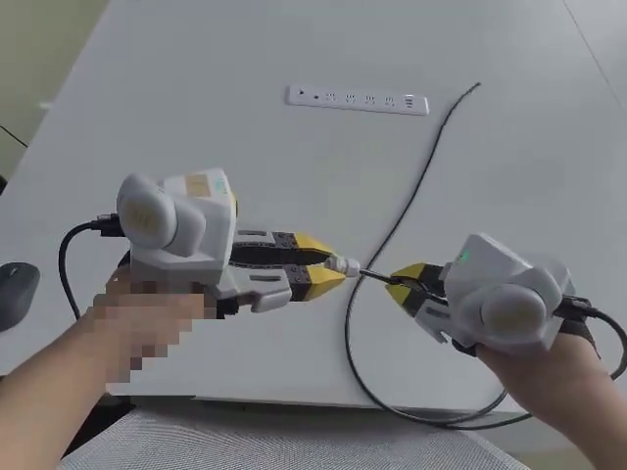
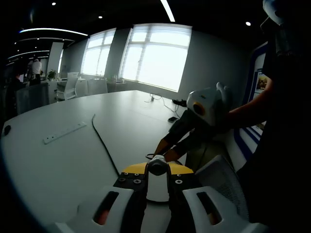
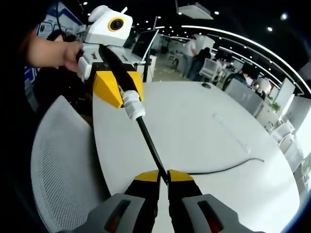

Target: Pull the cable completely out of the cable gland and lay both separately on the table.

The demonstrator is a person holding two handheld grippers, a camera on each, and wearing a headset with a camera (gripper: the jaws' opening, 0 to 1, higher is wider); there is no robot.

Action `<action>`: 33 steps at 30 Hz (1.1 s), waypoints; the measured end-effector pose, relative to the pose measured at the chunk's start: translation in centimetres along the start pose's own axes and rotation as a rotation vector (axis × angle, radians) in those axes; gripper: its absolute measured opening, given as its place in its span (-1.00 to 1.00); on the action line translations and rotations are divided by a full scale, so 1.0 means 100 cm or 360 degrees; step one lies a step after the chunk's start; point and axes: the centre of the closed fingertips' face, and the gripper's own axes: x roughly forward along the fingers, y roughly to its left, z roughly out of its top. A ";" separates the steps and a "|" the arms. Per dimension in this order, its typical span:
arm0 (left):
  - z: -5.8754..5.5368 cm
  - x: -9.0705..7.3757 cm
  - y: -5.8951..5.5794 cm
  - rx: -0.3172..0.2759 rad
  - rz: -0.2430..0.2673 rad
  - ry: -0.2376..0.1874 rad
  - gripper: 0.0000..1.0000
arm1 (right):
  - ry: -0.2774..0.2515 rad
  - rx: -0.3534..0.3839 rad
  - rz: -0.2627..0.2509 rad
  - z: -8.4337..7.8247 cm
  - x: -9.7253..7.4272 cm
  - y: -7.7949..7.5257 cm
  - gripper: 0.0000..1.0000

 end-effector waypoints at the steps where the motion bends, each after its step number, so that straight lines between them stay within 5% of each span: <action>1: 0.000 0.000 0.000 0.0001 -0.0001 0.0001 -0.70 | 0.0014 0.0008 -0.0005 -0.004 0.000 -0.001 -0.99; 13: -0.002 -0.006 0.004 -0.0004 0.0023 0.0003 -0.70 | 0.0067 0.0024 -0.0046 -0.024 -0.003 -0.010 -0.99; 33: -0.024 -0.026 0.011 -0.0017 0.0088 -0.0001 -0.70 | 0.0046 -0.0011 -0.0068 0.017 0.017 -0.009 -1.00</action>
